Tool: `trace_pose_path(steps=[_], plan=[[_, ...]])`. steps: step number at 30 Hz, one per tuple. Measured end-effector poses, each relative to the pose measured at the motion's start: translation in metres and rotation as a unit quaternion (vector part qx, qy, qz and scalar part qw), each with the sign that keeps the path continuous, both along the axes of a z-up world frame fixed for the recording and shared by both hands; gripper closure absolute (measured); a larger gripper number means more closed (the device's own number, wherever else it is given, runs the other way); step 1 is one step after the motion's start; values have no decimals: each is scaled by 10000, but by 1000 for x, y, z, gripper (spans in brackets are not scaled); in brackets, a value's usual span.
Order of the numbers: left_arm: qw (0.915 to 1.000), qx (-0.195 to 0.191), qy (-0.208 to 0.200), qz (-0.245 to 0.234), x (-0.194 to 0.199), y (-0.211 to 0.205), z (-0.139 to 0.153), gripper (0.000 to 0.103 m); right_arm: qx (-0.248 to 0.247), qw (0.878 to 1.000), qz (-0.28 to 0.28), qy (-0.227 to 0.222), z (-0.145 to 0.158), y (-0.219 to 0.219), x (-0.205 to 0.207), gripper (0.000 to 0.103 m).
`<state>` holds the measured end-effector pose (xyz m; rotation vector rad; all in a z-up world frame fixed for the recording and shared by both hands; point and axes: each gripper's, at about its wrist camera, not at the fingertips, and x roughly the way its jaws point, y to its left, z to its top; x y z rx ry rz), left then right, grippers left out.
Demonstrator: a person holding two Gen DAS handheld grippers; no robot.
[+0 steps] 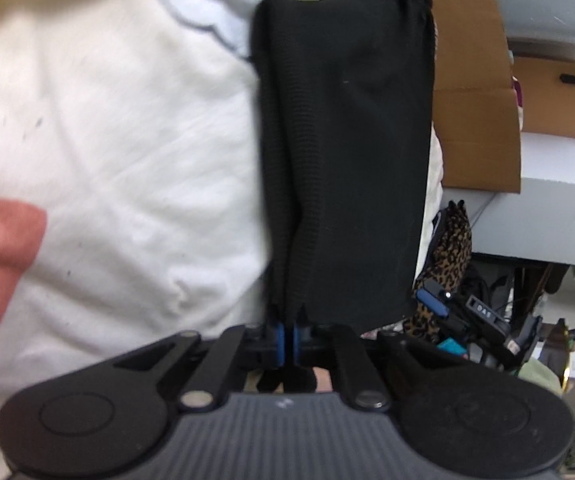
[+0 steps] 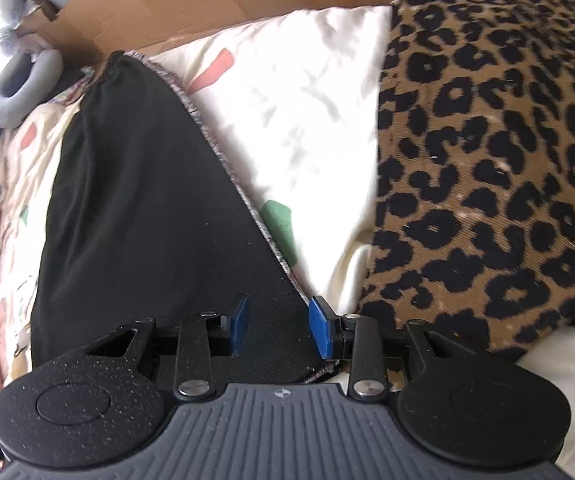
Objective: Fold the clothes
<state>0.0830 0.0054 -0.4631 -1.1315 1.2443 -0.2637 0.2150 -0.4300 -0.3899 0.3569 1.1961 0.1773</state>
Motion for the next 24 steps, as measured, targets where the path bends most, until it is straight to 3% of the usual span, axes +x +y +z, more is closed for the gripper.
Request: trace_pose_path(steps=[24], plan=[[9965, 697, 293, -365, 14, 8, 17, 99, 838, 9935, 569, 519, -35, -3, 22, 63]])
